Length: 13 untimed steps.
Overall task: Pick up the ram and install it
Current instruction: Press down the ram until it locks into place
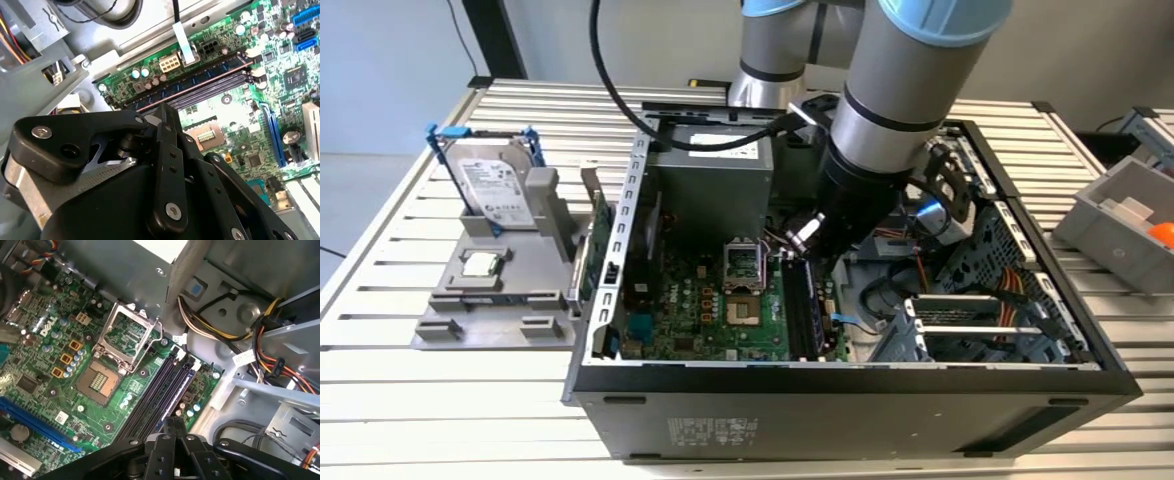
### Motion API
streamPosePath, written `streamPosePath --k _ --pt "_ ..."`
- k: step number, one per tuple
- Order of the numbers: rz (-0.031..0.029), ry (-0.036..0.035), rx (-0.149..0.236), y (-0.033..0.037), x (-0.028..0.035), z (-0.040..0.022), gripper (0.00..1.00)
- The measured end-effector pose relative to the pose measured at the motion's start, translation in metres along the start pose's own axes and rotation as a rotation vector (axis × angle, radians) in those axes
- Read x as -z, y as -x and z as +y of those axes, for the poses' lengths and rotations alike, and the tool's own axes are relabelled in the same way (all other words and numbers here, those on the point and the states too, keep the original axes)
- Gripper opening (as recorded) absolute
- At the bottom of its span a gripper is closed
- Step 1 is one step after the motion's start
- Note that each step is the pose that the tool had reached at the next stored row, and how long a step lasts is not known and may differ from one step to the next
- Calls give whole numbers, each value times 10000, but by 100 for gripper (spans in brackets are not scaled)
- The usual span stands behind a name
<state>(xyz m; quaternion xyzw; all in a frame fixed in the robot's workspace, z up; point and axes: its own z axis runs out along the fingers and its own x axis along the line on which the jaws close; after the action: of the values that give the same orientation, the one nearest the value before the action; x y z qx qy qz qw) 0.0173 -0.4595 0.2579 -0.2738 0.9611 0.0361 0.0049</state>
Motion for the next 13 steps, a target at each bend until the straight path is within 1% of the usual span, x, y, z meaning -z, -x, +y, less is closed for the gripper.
streamPosePath --k 6,13 --pt "24 43 589 23 1 -14 0" --pt "58 114 1512 28 1 -17 0"
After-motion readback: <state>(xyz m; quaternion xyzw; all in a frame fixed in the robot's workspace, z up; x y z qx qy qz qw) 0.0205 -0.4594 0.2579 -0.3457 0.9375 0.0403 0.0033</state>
